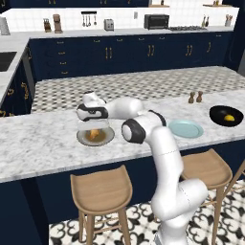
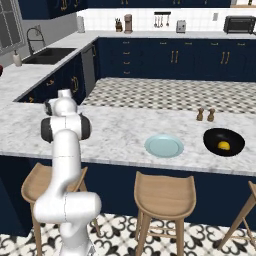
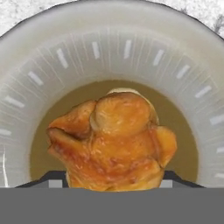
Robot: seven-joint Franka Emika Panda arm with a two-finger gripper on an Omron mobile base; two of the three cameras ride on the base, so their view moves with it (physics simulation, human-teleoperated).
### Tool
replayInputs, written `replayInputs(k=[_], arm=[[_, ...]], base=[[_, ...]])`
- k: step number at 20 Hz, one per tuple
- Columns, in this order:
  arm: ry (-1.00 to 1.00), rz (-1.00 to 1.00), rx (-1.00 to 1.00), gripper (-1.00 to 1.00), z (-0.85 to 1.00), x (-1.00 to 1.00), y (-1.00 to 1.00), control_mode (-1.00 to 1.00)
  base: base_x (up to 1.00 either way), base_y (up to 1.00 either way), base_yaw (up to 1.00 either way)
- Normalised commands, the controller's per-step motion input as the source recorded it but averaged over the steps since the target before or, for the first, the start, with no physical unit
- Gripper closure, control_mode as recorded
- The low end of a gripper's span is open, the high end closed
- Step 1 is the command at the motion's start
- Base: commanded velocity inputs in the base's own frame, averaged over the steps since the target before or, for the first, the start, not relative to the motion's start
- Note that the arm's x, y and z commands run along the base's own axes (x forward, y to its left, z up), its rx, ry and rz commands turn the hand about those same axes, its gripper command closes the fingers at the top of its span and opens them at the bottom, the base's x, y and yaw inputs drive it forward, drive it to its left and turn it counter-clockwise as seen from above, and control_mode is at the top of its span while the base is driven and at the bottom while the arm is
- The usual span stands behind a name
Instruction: Pick the chicken drumstick and lemon from their plates and place them in the bowl. Then put the bowl in the fridge.
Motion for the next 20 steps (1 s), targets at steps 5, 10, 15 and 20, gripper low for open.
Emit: replayInputs(k=[5,10,15,20], arm=[[-0.08,0.06,0.02,1.00,0.05,-0.83,-0.28,-1.00],[-0.09,0.06,0.09,1.00,0.64,-0.93,-0.64,-1.00],[-0.22,0.14,0.17,1.00,0.18,-1.00,-1.00,-1.00],[-0.05,0.05,0.15,1.00,0.70,-0.76,-0.71,-1.00]], base=[[0.00,0.00,0.00],[0.00,0.00,0.00],[0.00,0.00,0.00],[0.00,0.00,0.00]])
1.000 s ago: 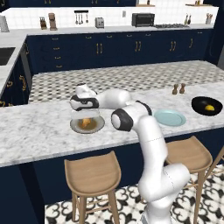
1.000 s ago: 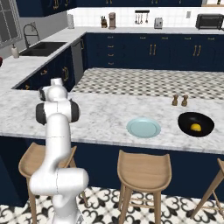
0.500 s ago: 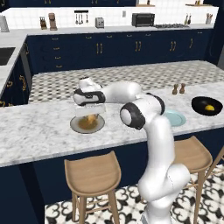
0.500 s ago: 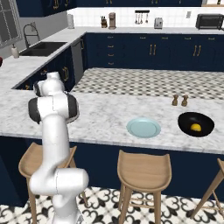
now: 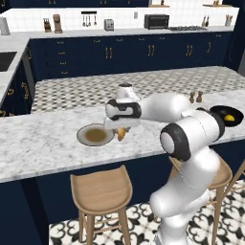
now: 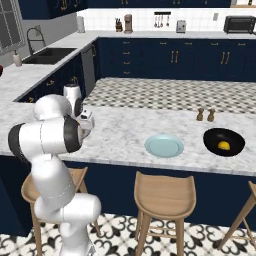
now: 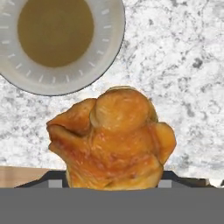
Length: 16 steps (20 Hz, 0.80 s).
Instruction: Pick the chicken drumstick and lemon from their plates and place them in the bowl. Then put the bowl in the fridge.
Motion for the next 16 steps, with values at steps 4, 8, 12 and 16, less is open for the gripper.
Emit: replayInputs(k=[4,8,12,16], arm=[[0.11,0.00,0.05,1.00,1.00,-0.56,-0.73,-1.00],[0.15,0.00,0.00,1.00,0.60,-0.60,-0.64,-1.00],[0.00,0.00,-0.02,1.00,0.34,-0.68,-0.50,-1.00],[-0.03,0.00,0.00,1.00,0.34,-0.65,-0.30,-1.00]], base=[[0.00,0.00,0.00],[0.00,0.00,0.00],[0.00,0.00,0.00],[0.00,0.00,0.00]])
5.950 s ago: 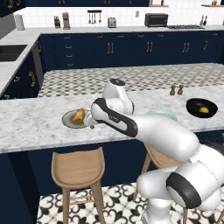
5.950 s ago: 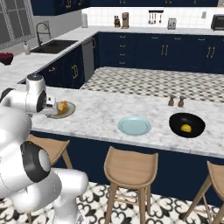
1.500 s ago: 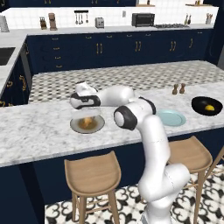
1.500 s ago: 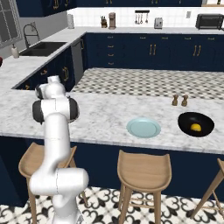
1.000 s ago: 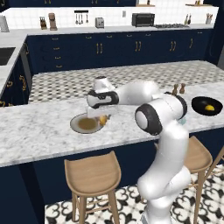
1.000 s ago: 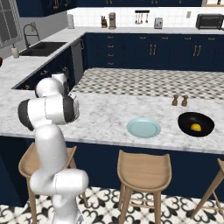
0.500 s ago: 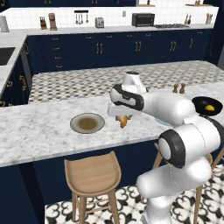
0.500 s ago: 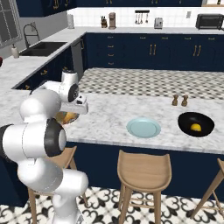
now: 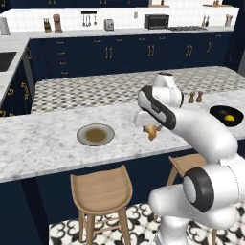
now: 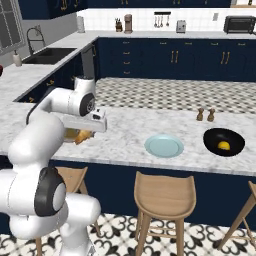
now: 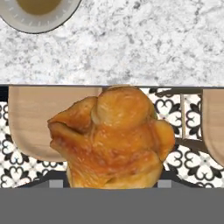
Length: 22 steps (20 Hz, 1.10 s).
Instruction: Pick the chicken drumstick and lemon from their plates and place them in the bowl. Then put the bowl in the fridge.
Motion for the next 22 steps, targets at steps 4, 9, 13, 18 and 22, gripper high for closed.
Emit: replayInputs(k=[4,9,13,18,22], arm=[[-0.02,0.00,0.00,1.00,0.04,-0.08,-0.08,1.00],[0.00,0.00,0.00,1.00,0.00,0.00,0.00,1.00],[0.00,0.00,0.00,1.00,0.00,0.00,0.00,1.00],[0.00,0.00,0.00,1.00,0.00,0.00,0.00,1.00],[0.00,0.00,0.00,1.00,0.00,0.00,0.00,1.00]], base=[[-0.58,-0.62,0.00],[-0.36,-1.00,0.00],[-0.74,-1.00,0.00],[0.33,-0.96,0.04],[0.81,-0.60,0.16]])
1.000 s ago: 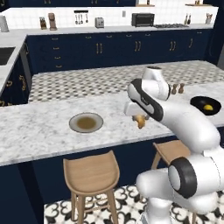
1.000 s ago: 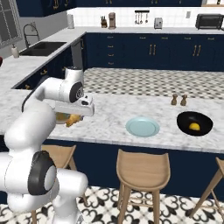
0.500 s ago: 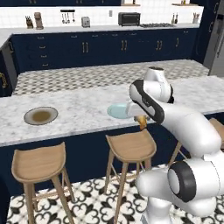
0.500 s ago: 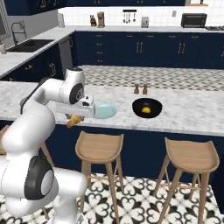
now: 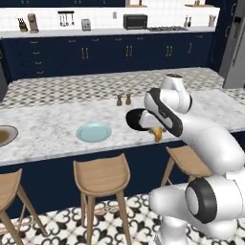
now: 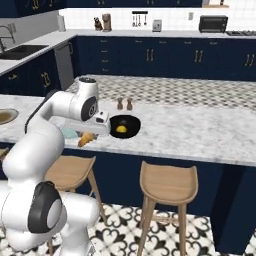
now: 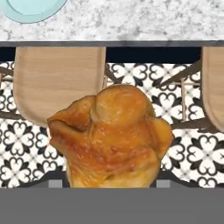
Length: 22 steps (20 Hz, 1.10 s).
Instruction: Pick the chicken drumstick and lemon from their plates and place them in the bowl. Then put the bowl in the fridge.
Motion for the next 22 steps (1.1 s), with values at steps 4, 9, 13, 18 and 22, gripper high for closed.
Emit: replayInputs(k=[4,9,13,18,22], arm=[[0.00,0.00,0.00,1.00,0.00,0.00,0.00,1.00],[0.00,0.00,0.00,1.00,0.00,0.00,0.00,1.00],[0.04,0.03,0.00,1.00,-0.02,0.50,-0.20,-1.00],[0.02,0.00,-0.05,1.00,-0.12,0.92,-0.49,-1.00],[0.06,0.00,-0.19,1.00,-0.41,0.85,-0.60,-1.00]], base=[[0.77,-0.05,0.31],[0.52,-0.21,0.32],[0.36,-0.12,0.12],[0.00,0.00,0.00],[0.00,0.00,0.00]])
